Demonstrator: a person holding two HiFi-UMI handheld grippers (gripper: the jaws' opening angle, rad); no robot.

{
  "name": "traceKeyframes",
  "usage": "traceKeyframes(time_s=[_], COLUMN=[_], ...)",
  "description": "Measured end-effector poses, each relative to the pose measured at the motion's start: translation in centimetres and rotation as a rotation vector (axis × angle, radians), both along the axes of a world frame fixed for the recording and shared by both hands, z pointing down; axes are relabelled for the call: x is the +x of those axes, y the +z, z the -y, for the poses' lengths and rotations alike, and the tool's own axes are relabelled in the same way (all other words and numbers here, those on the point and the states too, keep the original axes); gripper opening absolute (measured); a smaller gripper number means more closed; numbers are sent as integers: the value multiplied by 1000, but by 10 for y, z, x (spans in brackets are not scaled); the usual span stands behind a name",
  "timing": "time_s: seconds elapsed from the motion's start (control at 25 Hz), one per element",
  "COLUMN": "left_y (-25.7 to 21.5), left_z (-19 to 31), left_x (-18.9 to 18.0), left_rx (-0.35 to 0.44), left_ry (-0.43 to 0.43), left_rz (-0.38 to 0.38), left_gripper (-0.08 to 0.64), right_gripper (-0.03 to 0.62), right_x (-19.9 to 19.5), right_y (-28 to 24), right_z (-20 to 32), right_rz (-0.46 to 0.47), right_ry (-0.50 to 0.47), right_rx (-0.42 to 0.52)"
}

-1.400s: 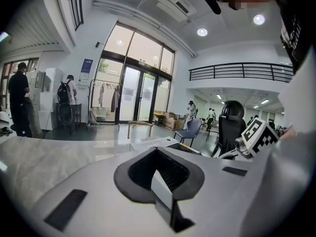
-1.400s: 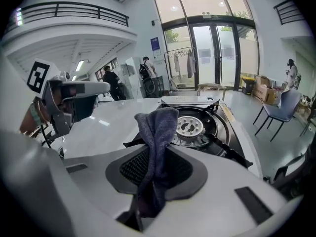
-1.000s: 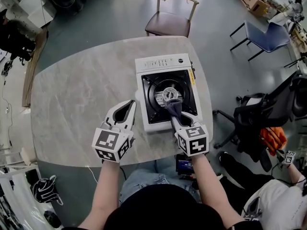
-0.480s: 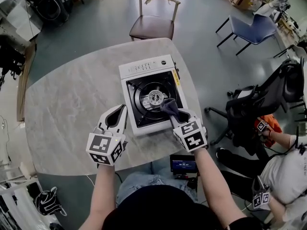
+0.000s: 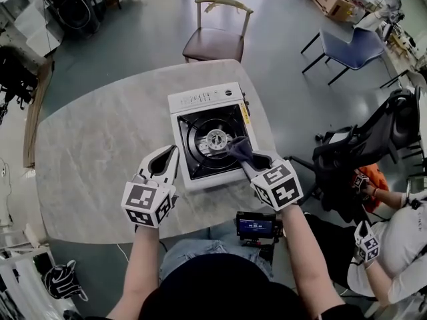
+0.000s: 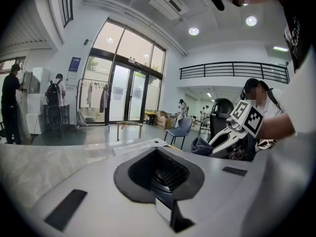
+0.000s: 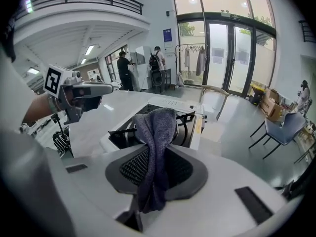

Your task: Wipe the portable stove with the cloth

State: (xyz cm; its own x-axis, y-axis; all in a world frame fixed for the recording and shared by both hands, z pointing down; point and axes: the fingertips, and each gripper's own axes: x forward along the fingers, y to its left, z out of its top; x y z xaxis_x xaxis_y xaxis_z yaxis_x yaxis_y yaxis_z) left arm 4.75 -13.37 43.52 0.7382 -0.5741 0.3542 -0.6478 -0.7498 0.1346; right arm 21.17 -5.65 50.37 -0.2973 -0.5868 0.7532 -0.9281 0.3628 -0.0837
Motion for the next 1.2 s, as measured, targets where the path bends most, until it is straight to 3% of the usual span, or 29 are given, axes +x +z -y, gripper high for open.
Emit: traceKeyframes(time_s=[0.24, 0.56, 0.88, 1.04, 1.2], left_y=[-10, -11, -6, -7, -5], left_z=[4, 8, 10, 13, 15], left_x=[-3, -14, -16, -24, -27], left_rx=[29, 34, 33, 30, 30], left_ry=[-17, -66, -78, -95, -101], left_rz=[-4, 8, 34, 54, 70], left_gripper=[11, 11, 11, 11, 11], right_gripper=[97, 97, 97, 97, 95], right_x=[15, 31, 11, 16, 26], right_y=[-29, -18, 26, 38, 49], right_z=[16, 30, 25, 29, 28], right_rz=[-11, -68, -78, -57, -102], right_ry=[-34, -108, -380, -367, -408], right_rx=[59, 57, -22, -68, -121])
